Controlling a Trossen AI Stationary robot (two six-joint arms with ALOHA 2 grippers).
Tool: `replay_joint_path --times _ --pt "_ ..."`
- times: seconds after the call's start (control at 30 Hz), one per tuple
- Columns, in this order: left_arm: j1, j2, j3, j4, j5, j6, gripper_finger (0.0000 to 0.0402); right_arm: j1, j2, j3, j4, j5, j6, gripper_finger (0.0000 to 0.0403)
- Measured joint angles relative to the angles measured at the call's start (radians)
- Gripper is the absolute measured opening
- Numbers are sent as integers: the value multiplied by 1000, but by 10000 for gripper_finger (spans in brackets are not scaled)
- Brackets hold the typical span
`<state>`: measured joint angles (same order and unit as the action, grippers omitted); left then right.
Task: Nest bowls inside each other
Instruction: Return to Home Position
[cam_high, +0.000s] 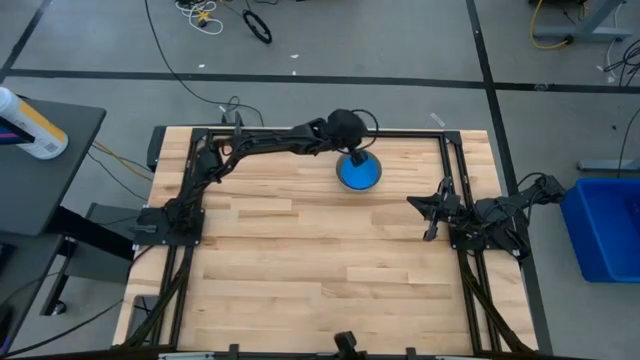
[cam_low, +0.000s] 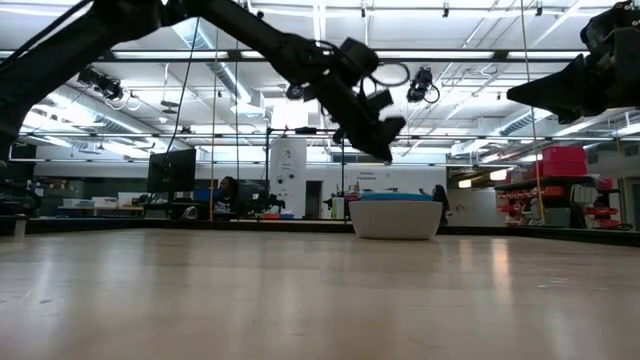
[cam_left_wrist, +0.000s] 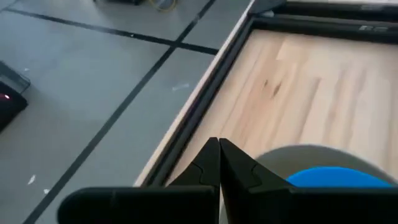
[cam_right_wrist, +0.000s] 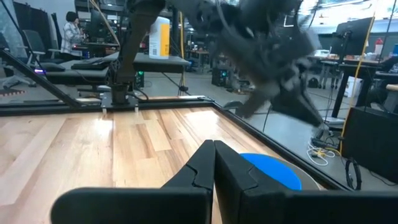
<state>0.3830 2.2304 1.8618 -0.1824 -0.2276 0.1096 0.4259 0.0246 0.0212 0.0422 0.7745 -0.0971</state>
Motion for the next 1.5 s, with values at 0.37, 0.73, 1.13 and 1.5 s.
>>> replay_joint_path --times 0.37,0.73,1.13,1.5 --pt "-112 -90 -1 -47 -36 131 0 0 0 0 0 0 0 10" --pt "-208 -467 -225 -35 223 179 0 0 0 0 0 1 0 10" --pt "-322 -1384 -1154 200 230 -76 0 0 0 0 0 0 0 10" --pt "-515 -1990 -1715 388 169 -185 0 0 0 0 0 1 0 10"
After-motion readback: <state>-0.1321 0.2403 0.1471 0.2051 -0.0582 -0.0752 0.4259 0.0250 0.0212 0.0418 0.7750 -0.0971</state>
